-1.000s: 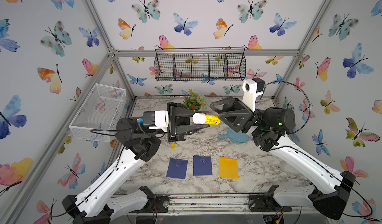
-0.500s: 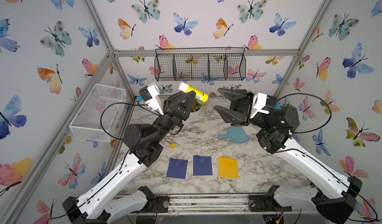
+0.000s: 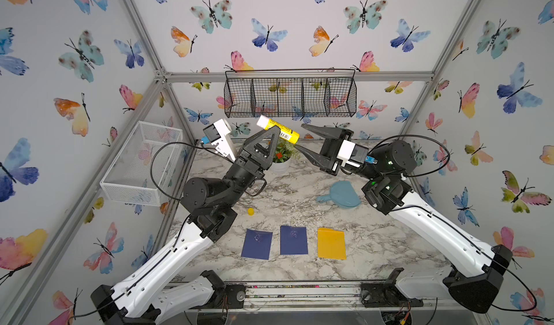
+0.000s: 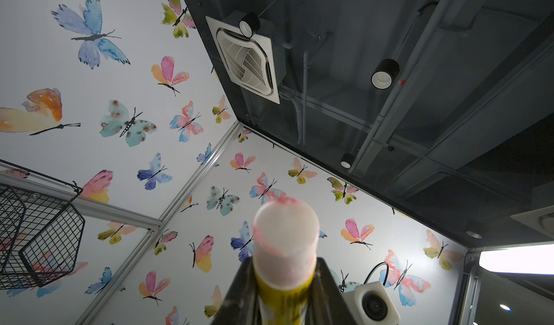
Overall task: Seal the envelope with a glue stick
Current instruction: Unscrew the glue stick.
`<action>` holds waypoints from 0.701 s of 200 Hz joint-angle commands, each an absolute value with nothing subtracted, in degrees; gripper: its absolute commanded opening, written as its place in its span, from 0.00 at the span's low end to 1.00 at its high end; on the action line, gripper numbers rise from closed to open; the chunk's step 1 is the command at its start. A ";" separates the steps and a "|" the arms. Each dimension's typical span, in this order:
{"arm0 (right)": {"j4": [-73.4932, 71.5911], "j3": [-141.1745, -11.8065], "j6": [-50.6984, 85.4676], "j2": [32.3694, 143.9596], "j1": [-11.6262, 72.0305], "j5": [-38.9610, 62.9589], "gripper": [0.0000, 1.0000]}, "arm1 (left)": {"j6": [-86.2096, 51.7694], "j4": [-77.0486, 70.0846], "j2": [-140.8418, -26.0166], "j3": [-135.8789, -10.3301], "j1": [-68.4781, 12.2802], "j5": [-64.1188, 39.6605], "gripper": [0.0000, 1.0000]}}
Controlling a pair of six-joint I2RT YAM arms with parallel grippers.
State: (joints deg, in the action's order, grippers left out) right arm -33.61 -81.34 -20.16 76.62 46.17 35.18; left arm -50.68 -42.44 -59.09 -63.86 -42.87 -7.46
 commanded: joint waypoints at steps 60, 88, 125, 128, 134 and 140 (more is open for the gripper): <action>-32.89 -83.21 -18.30 77.87 46.14 32.65 0.37 | -52.33 -44.21 -59.94 -65.32 -43.15 -7.65 0.00; -33.67 -82.56 -15.77 77.46 46.14 32.60 0.26 | -52.04 -44.16 -59.69 -64.80 -43.15 -7.22 0.00; -36.04 -80.12 -2.62 75.98 46.15 30.76 0.18 | -47.99 -45.00 -59.58 -64.42 -43.15 -7.36 0.00; -36.29 -79.89 -0.74 75.80 46.14 30.76 0.17 | -47.47 -45.32 -59.66 -64.42 -43.15 -7.45 0.00; -36.75 -79.37 2.30 75.49 46.14 30.76 0.16 | -46.61 -45.98 -59.68 -64.41 -43.15 -7.83 0.00; -37.48 -78.71 6.34 75.12 46.14 31.25 0.15 | -45.66 -46.76 -59.68 -64.41 -43.09 -8.45 0.00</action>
